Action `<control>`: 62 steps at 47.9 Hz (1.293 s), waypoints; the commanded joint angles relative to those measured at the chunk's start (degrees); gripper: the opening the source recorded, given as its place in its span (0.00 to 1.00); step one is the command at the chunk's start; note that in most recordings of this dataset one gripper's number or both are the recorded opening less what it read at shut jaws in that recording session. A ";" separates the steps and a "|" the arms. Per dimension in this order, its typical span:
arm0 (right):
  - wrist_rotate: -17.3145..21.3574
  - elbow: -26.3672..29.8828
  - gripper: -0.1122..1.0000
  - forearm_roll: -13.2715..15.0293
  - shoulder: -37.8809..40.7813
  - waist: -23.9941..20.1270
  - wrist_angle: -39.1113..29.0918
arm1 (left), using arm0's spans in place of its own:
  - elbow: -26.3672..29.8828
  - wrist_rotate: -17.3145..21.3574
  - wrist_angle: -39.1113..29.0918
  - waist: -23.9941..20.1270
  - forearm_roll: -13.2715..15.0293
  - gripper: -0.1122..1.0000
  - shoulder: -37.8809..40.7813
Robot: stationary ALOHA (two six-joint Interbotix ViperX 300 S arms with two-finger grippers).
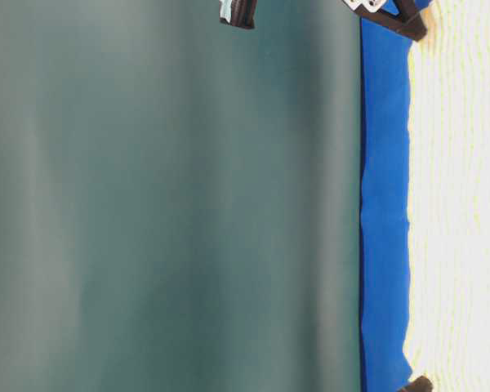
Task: Fold the yellow towel.
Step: 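Lift the far edge and fold it toward the near edge with both grippers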
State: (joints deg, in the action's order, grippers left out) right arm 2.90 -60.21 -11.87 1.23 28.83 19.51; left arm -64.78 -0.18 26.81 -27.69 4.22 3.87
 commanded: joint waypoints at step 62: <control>3.52 -6.59 0.15 -2.11 -17.31 -15.21 -6.50 | -4.13 -9.58 -6.94 21.36 -0.18 0.14 -17.84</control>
State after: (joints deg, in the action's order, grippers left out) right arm 5.98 -66.88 -13.45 -14.77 15.82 13.54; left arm -69.43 -8.88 19.34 -9.05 4.04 -12.74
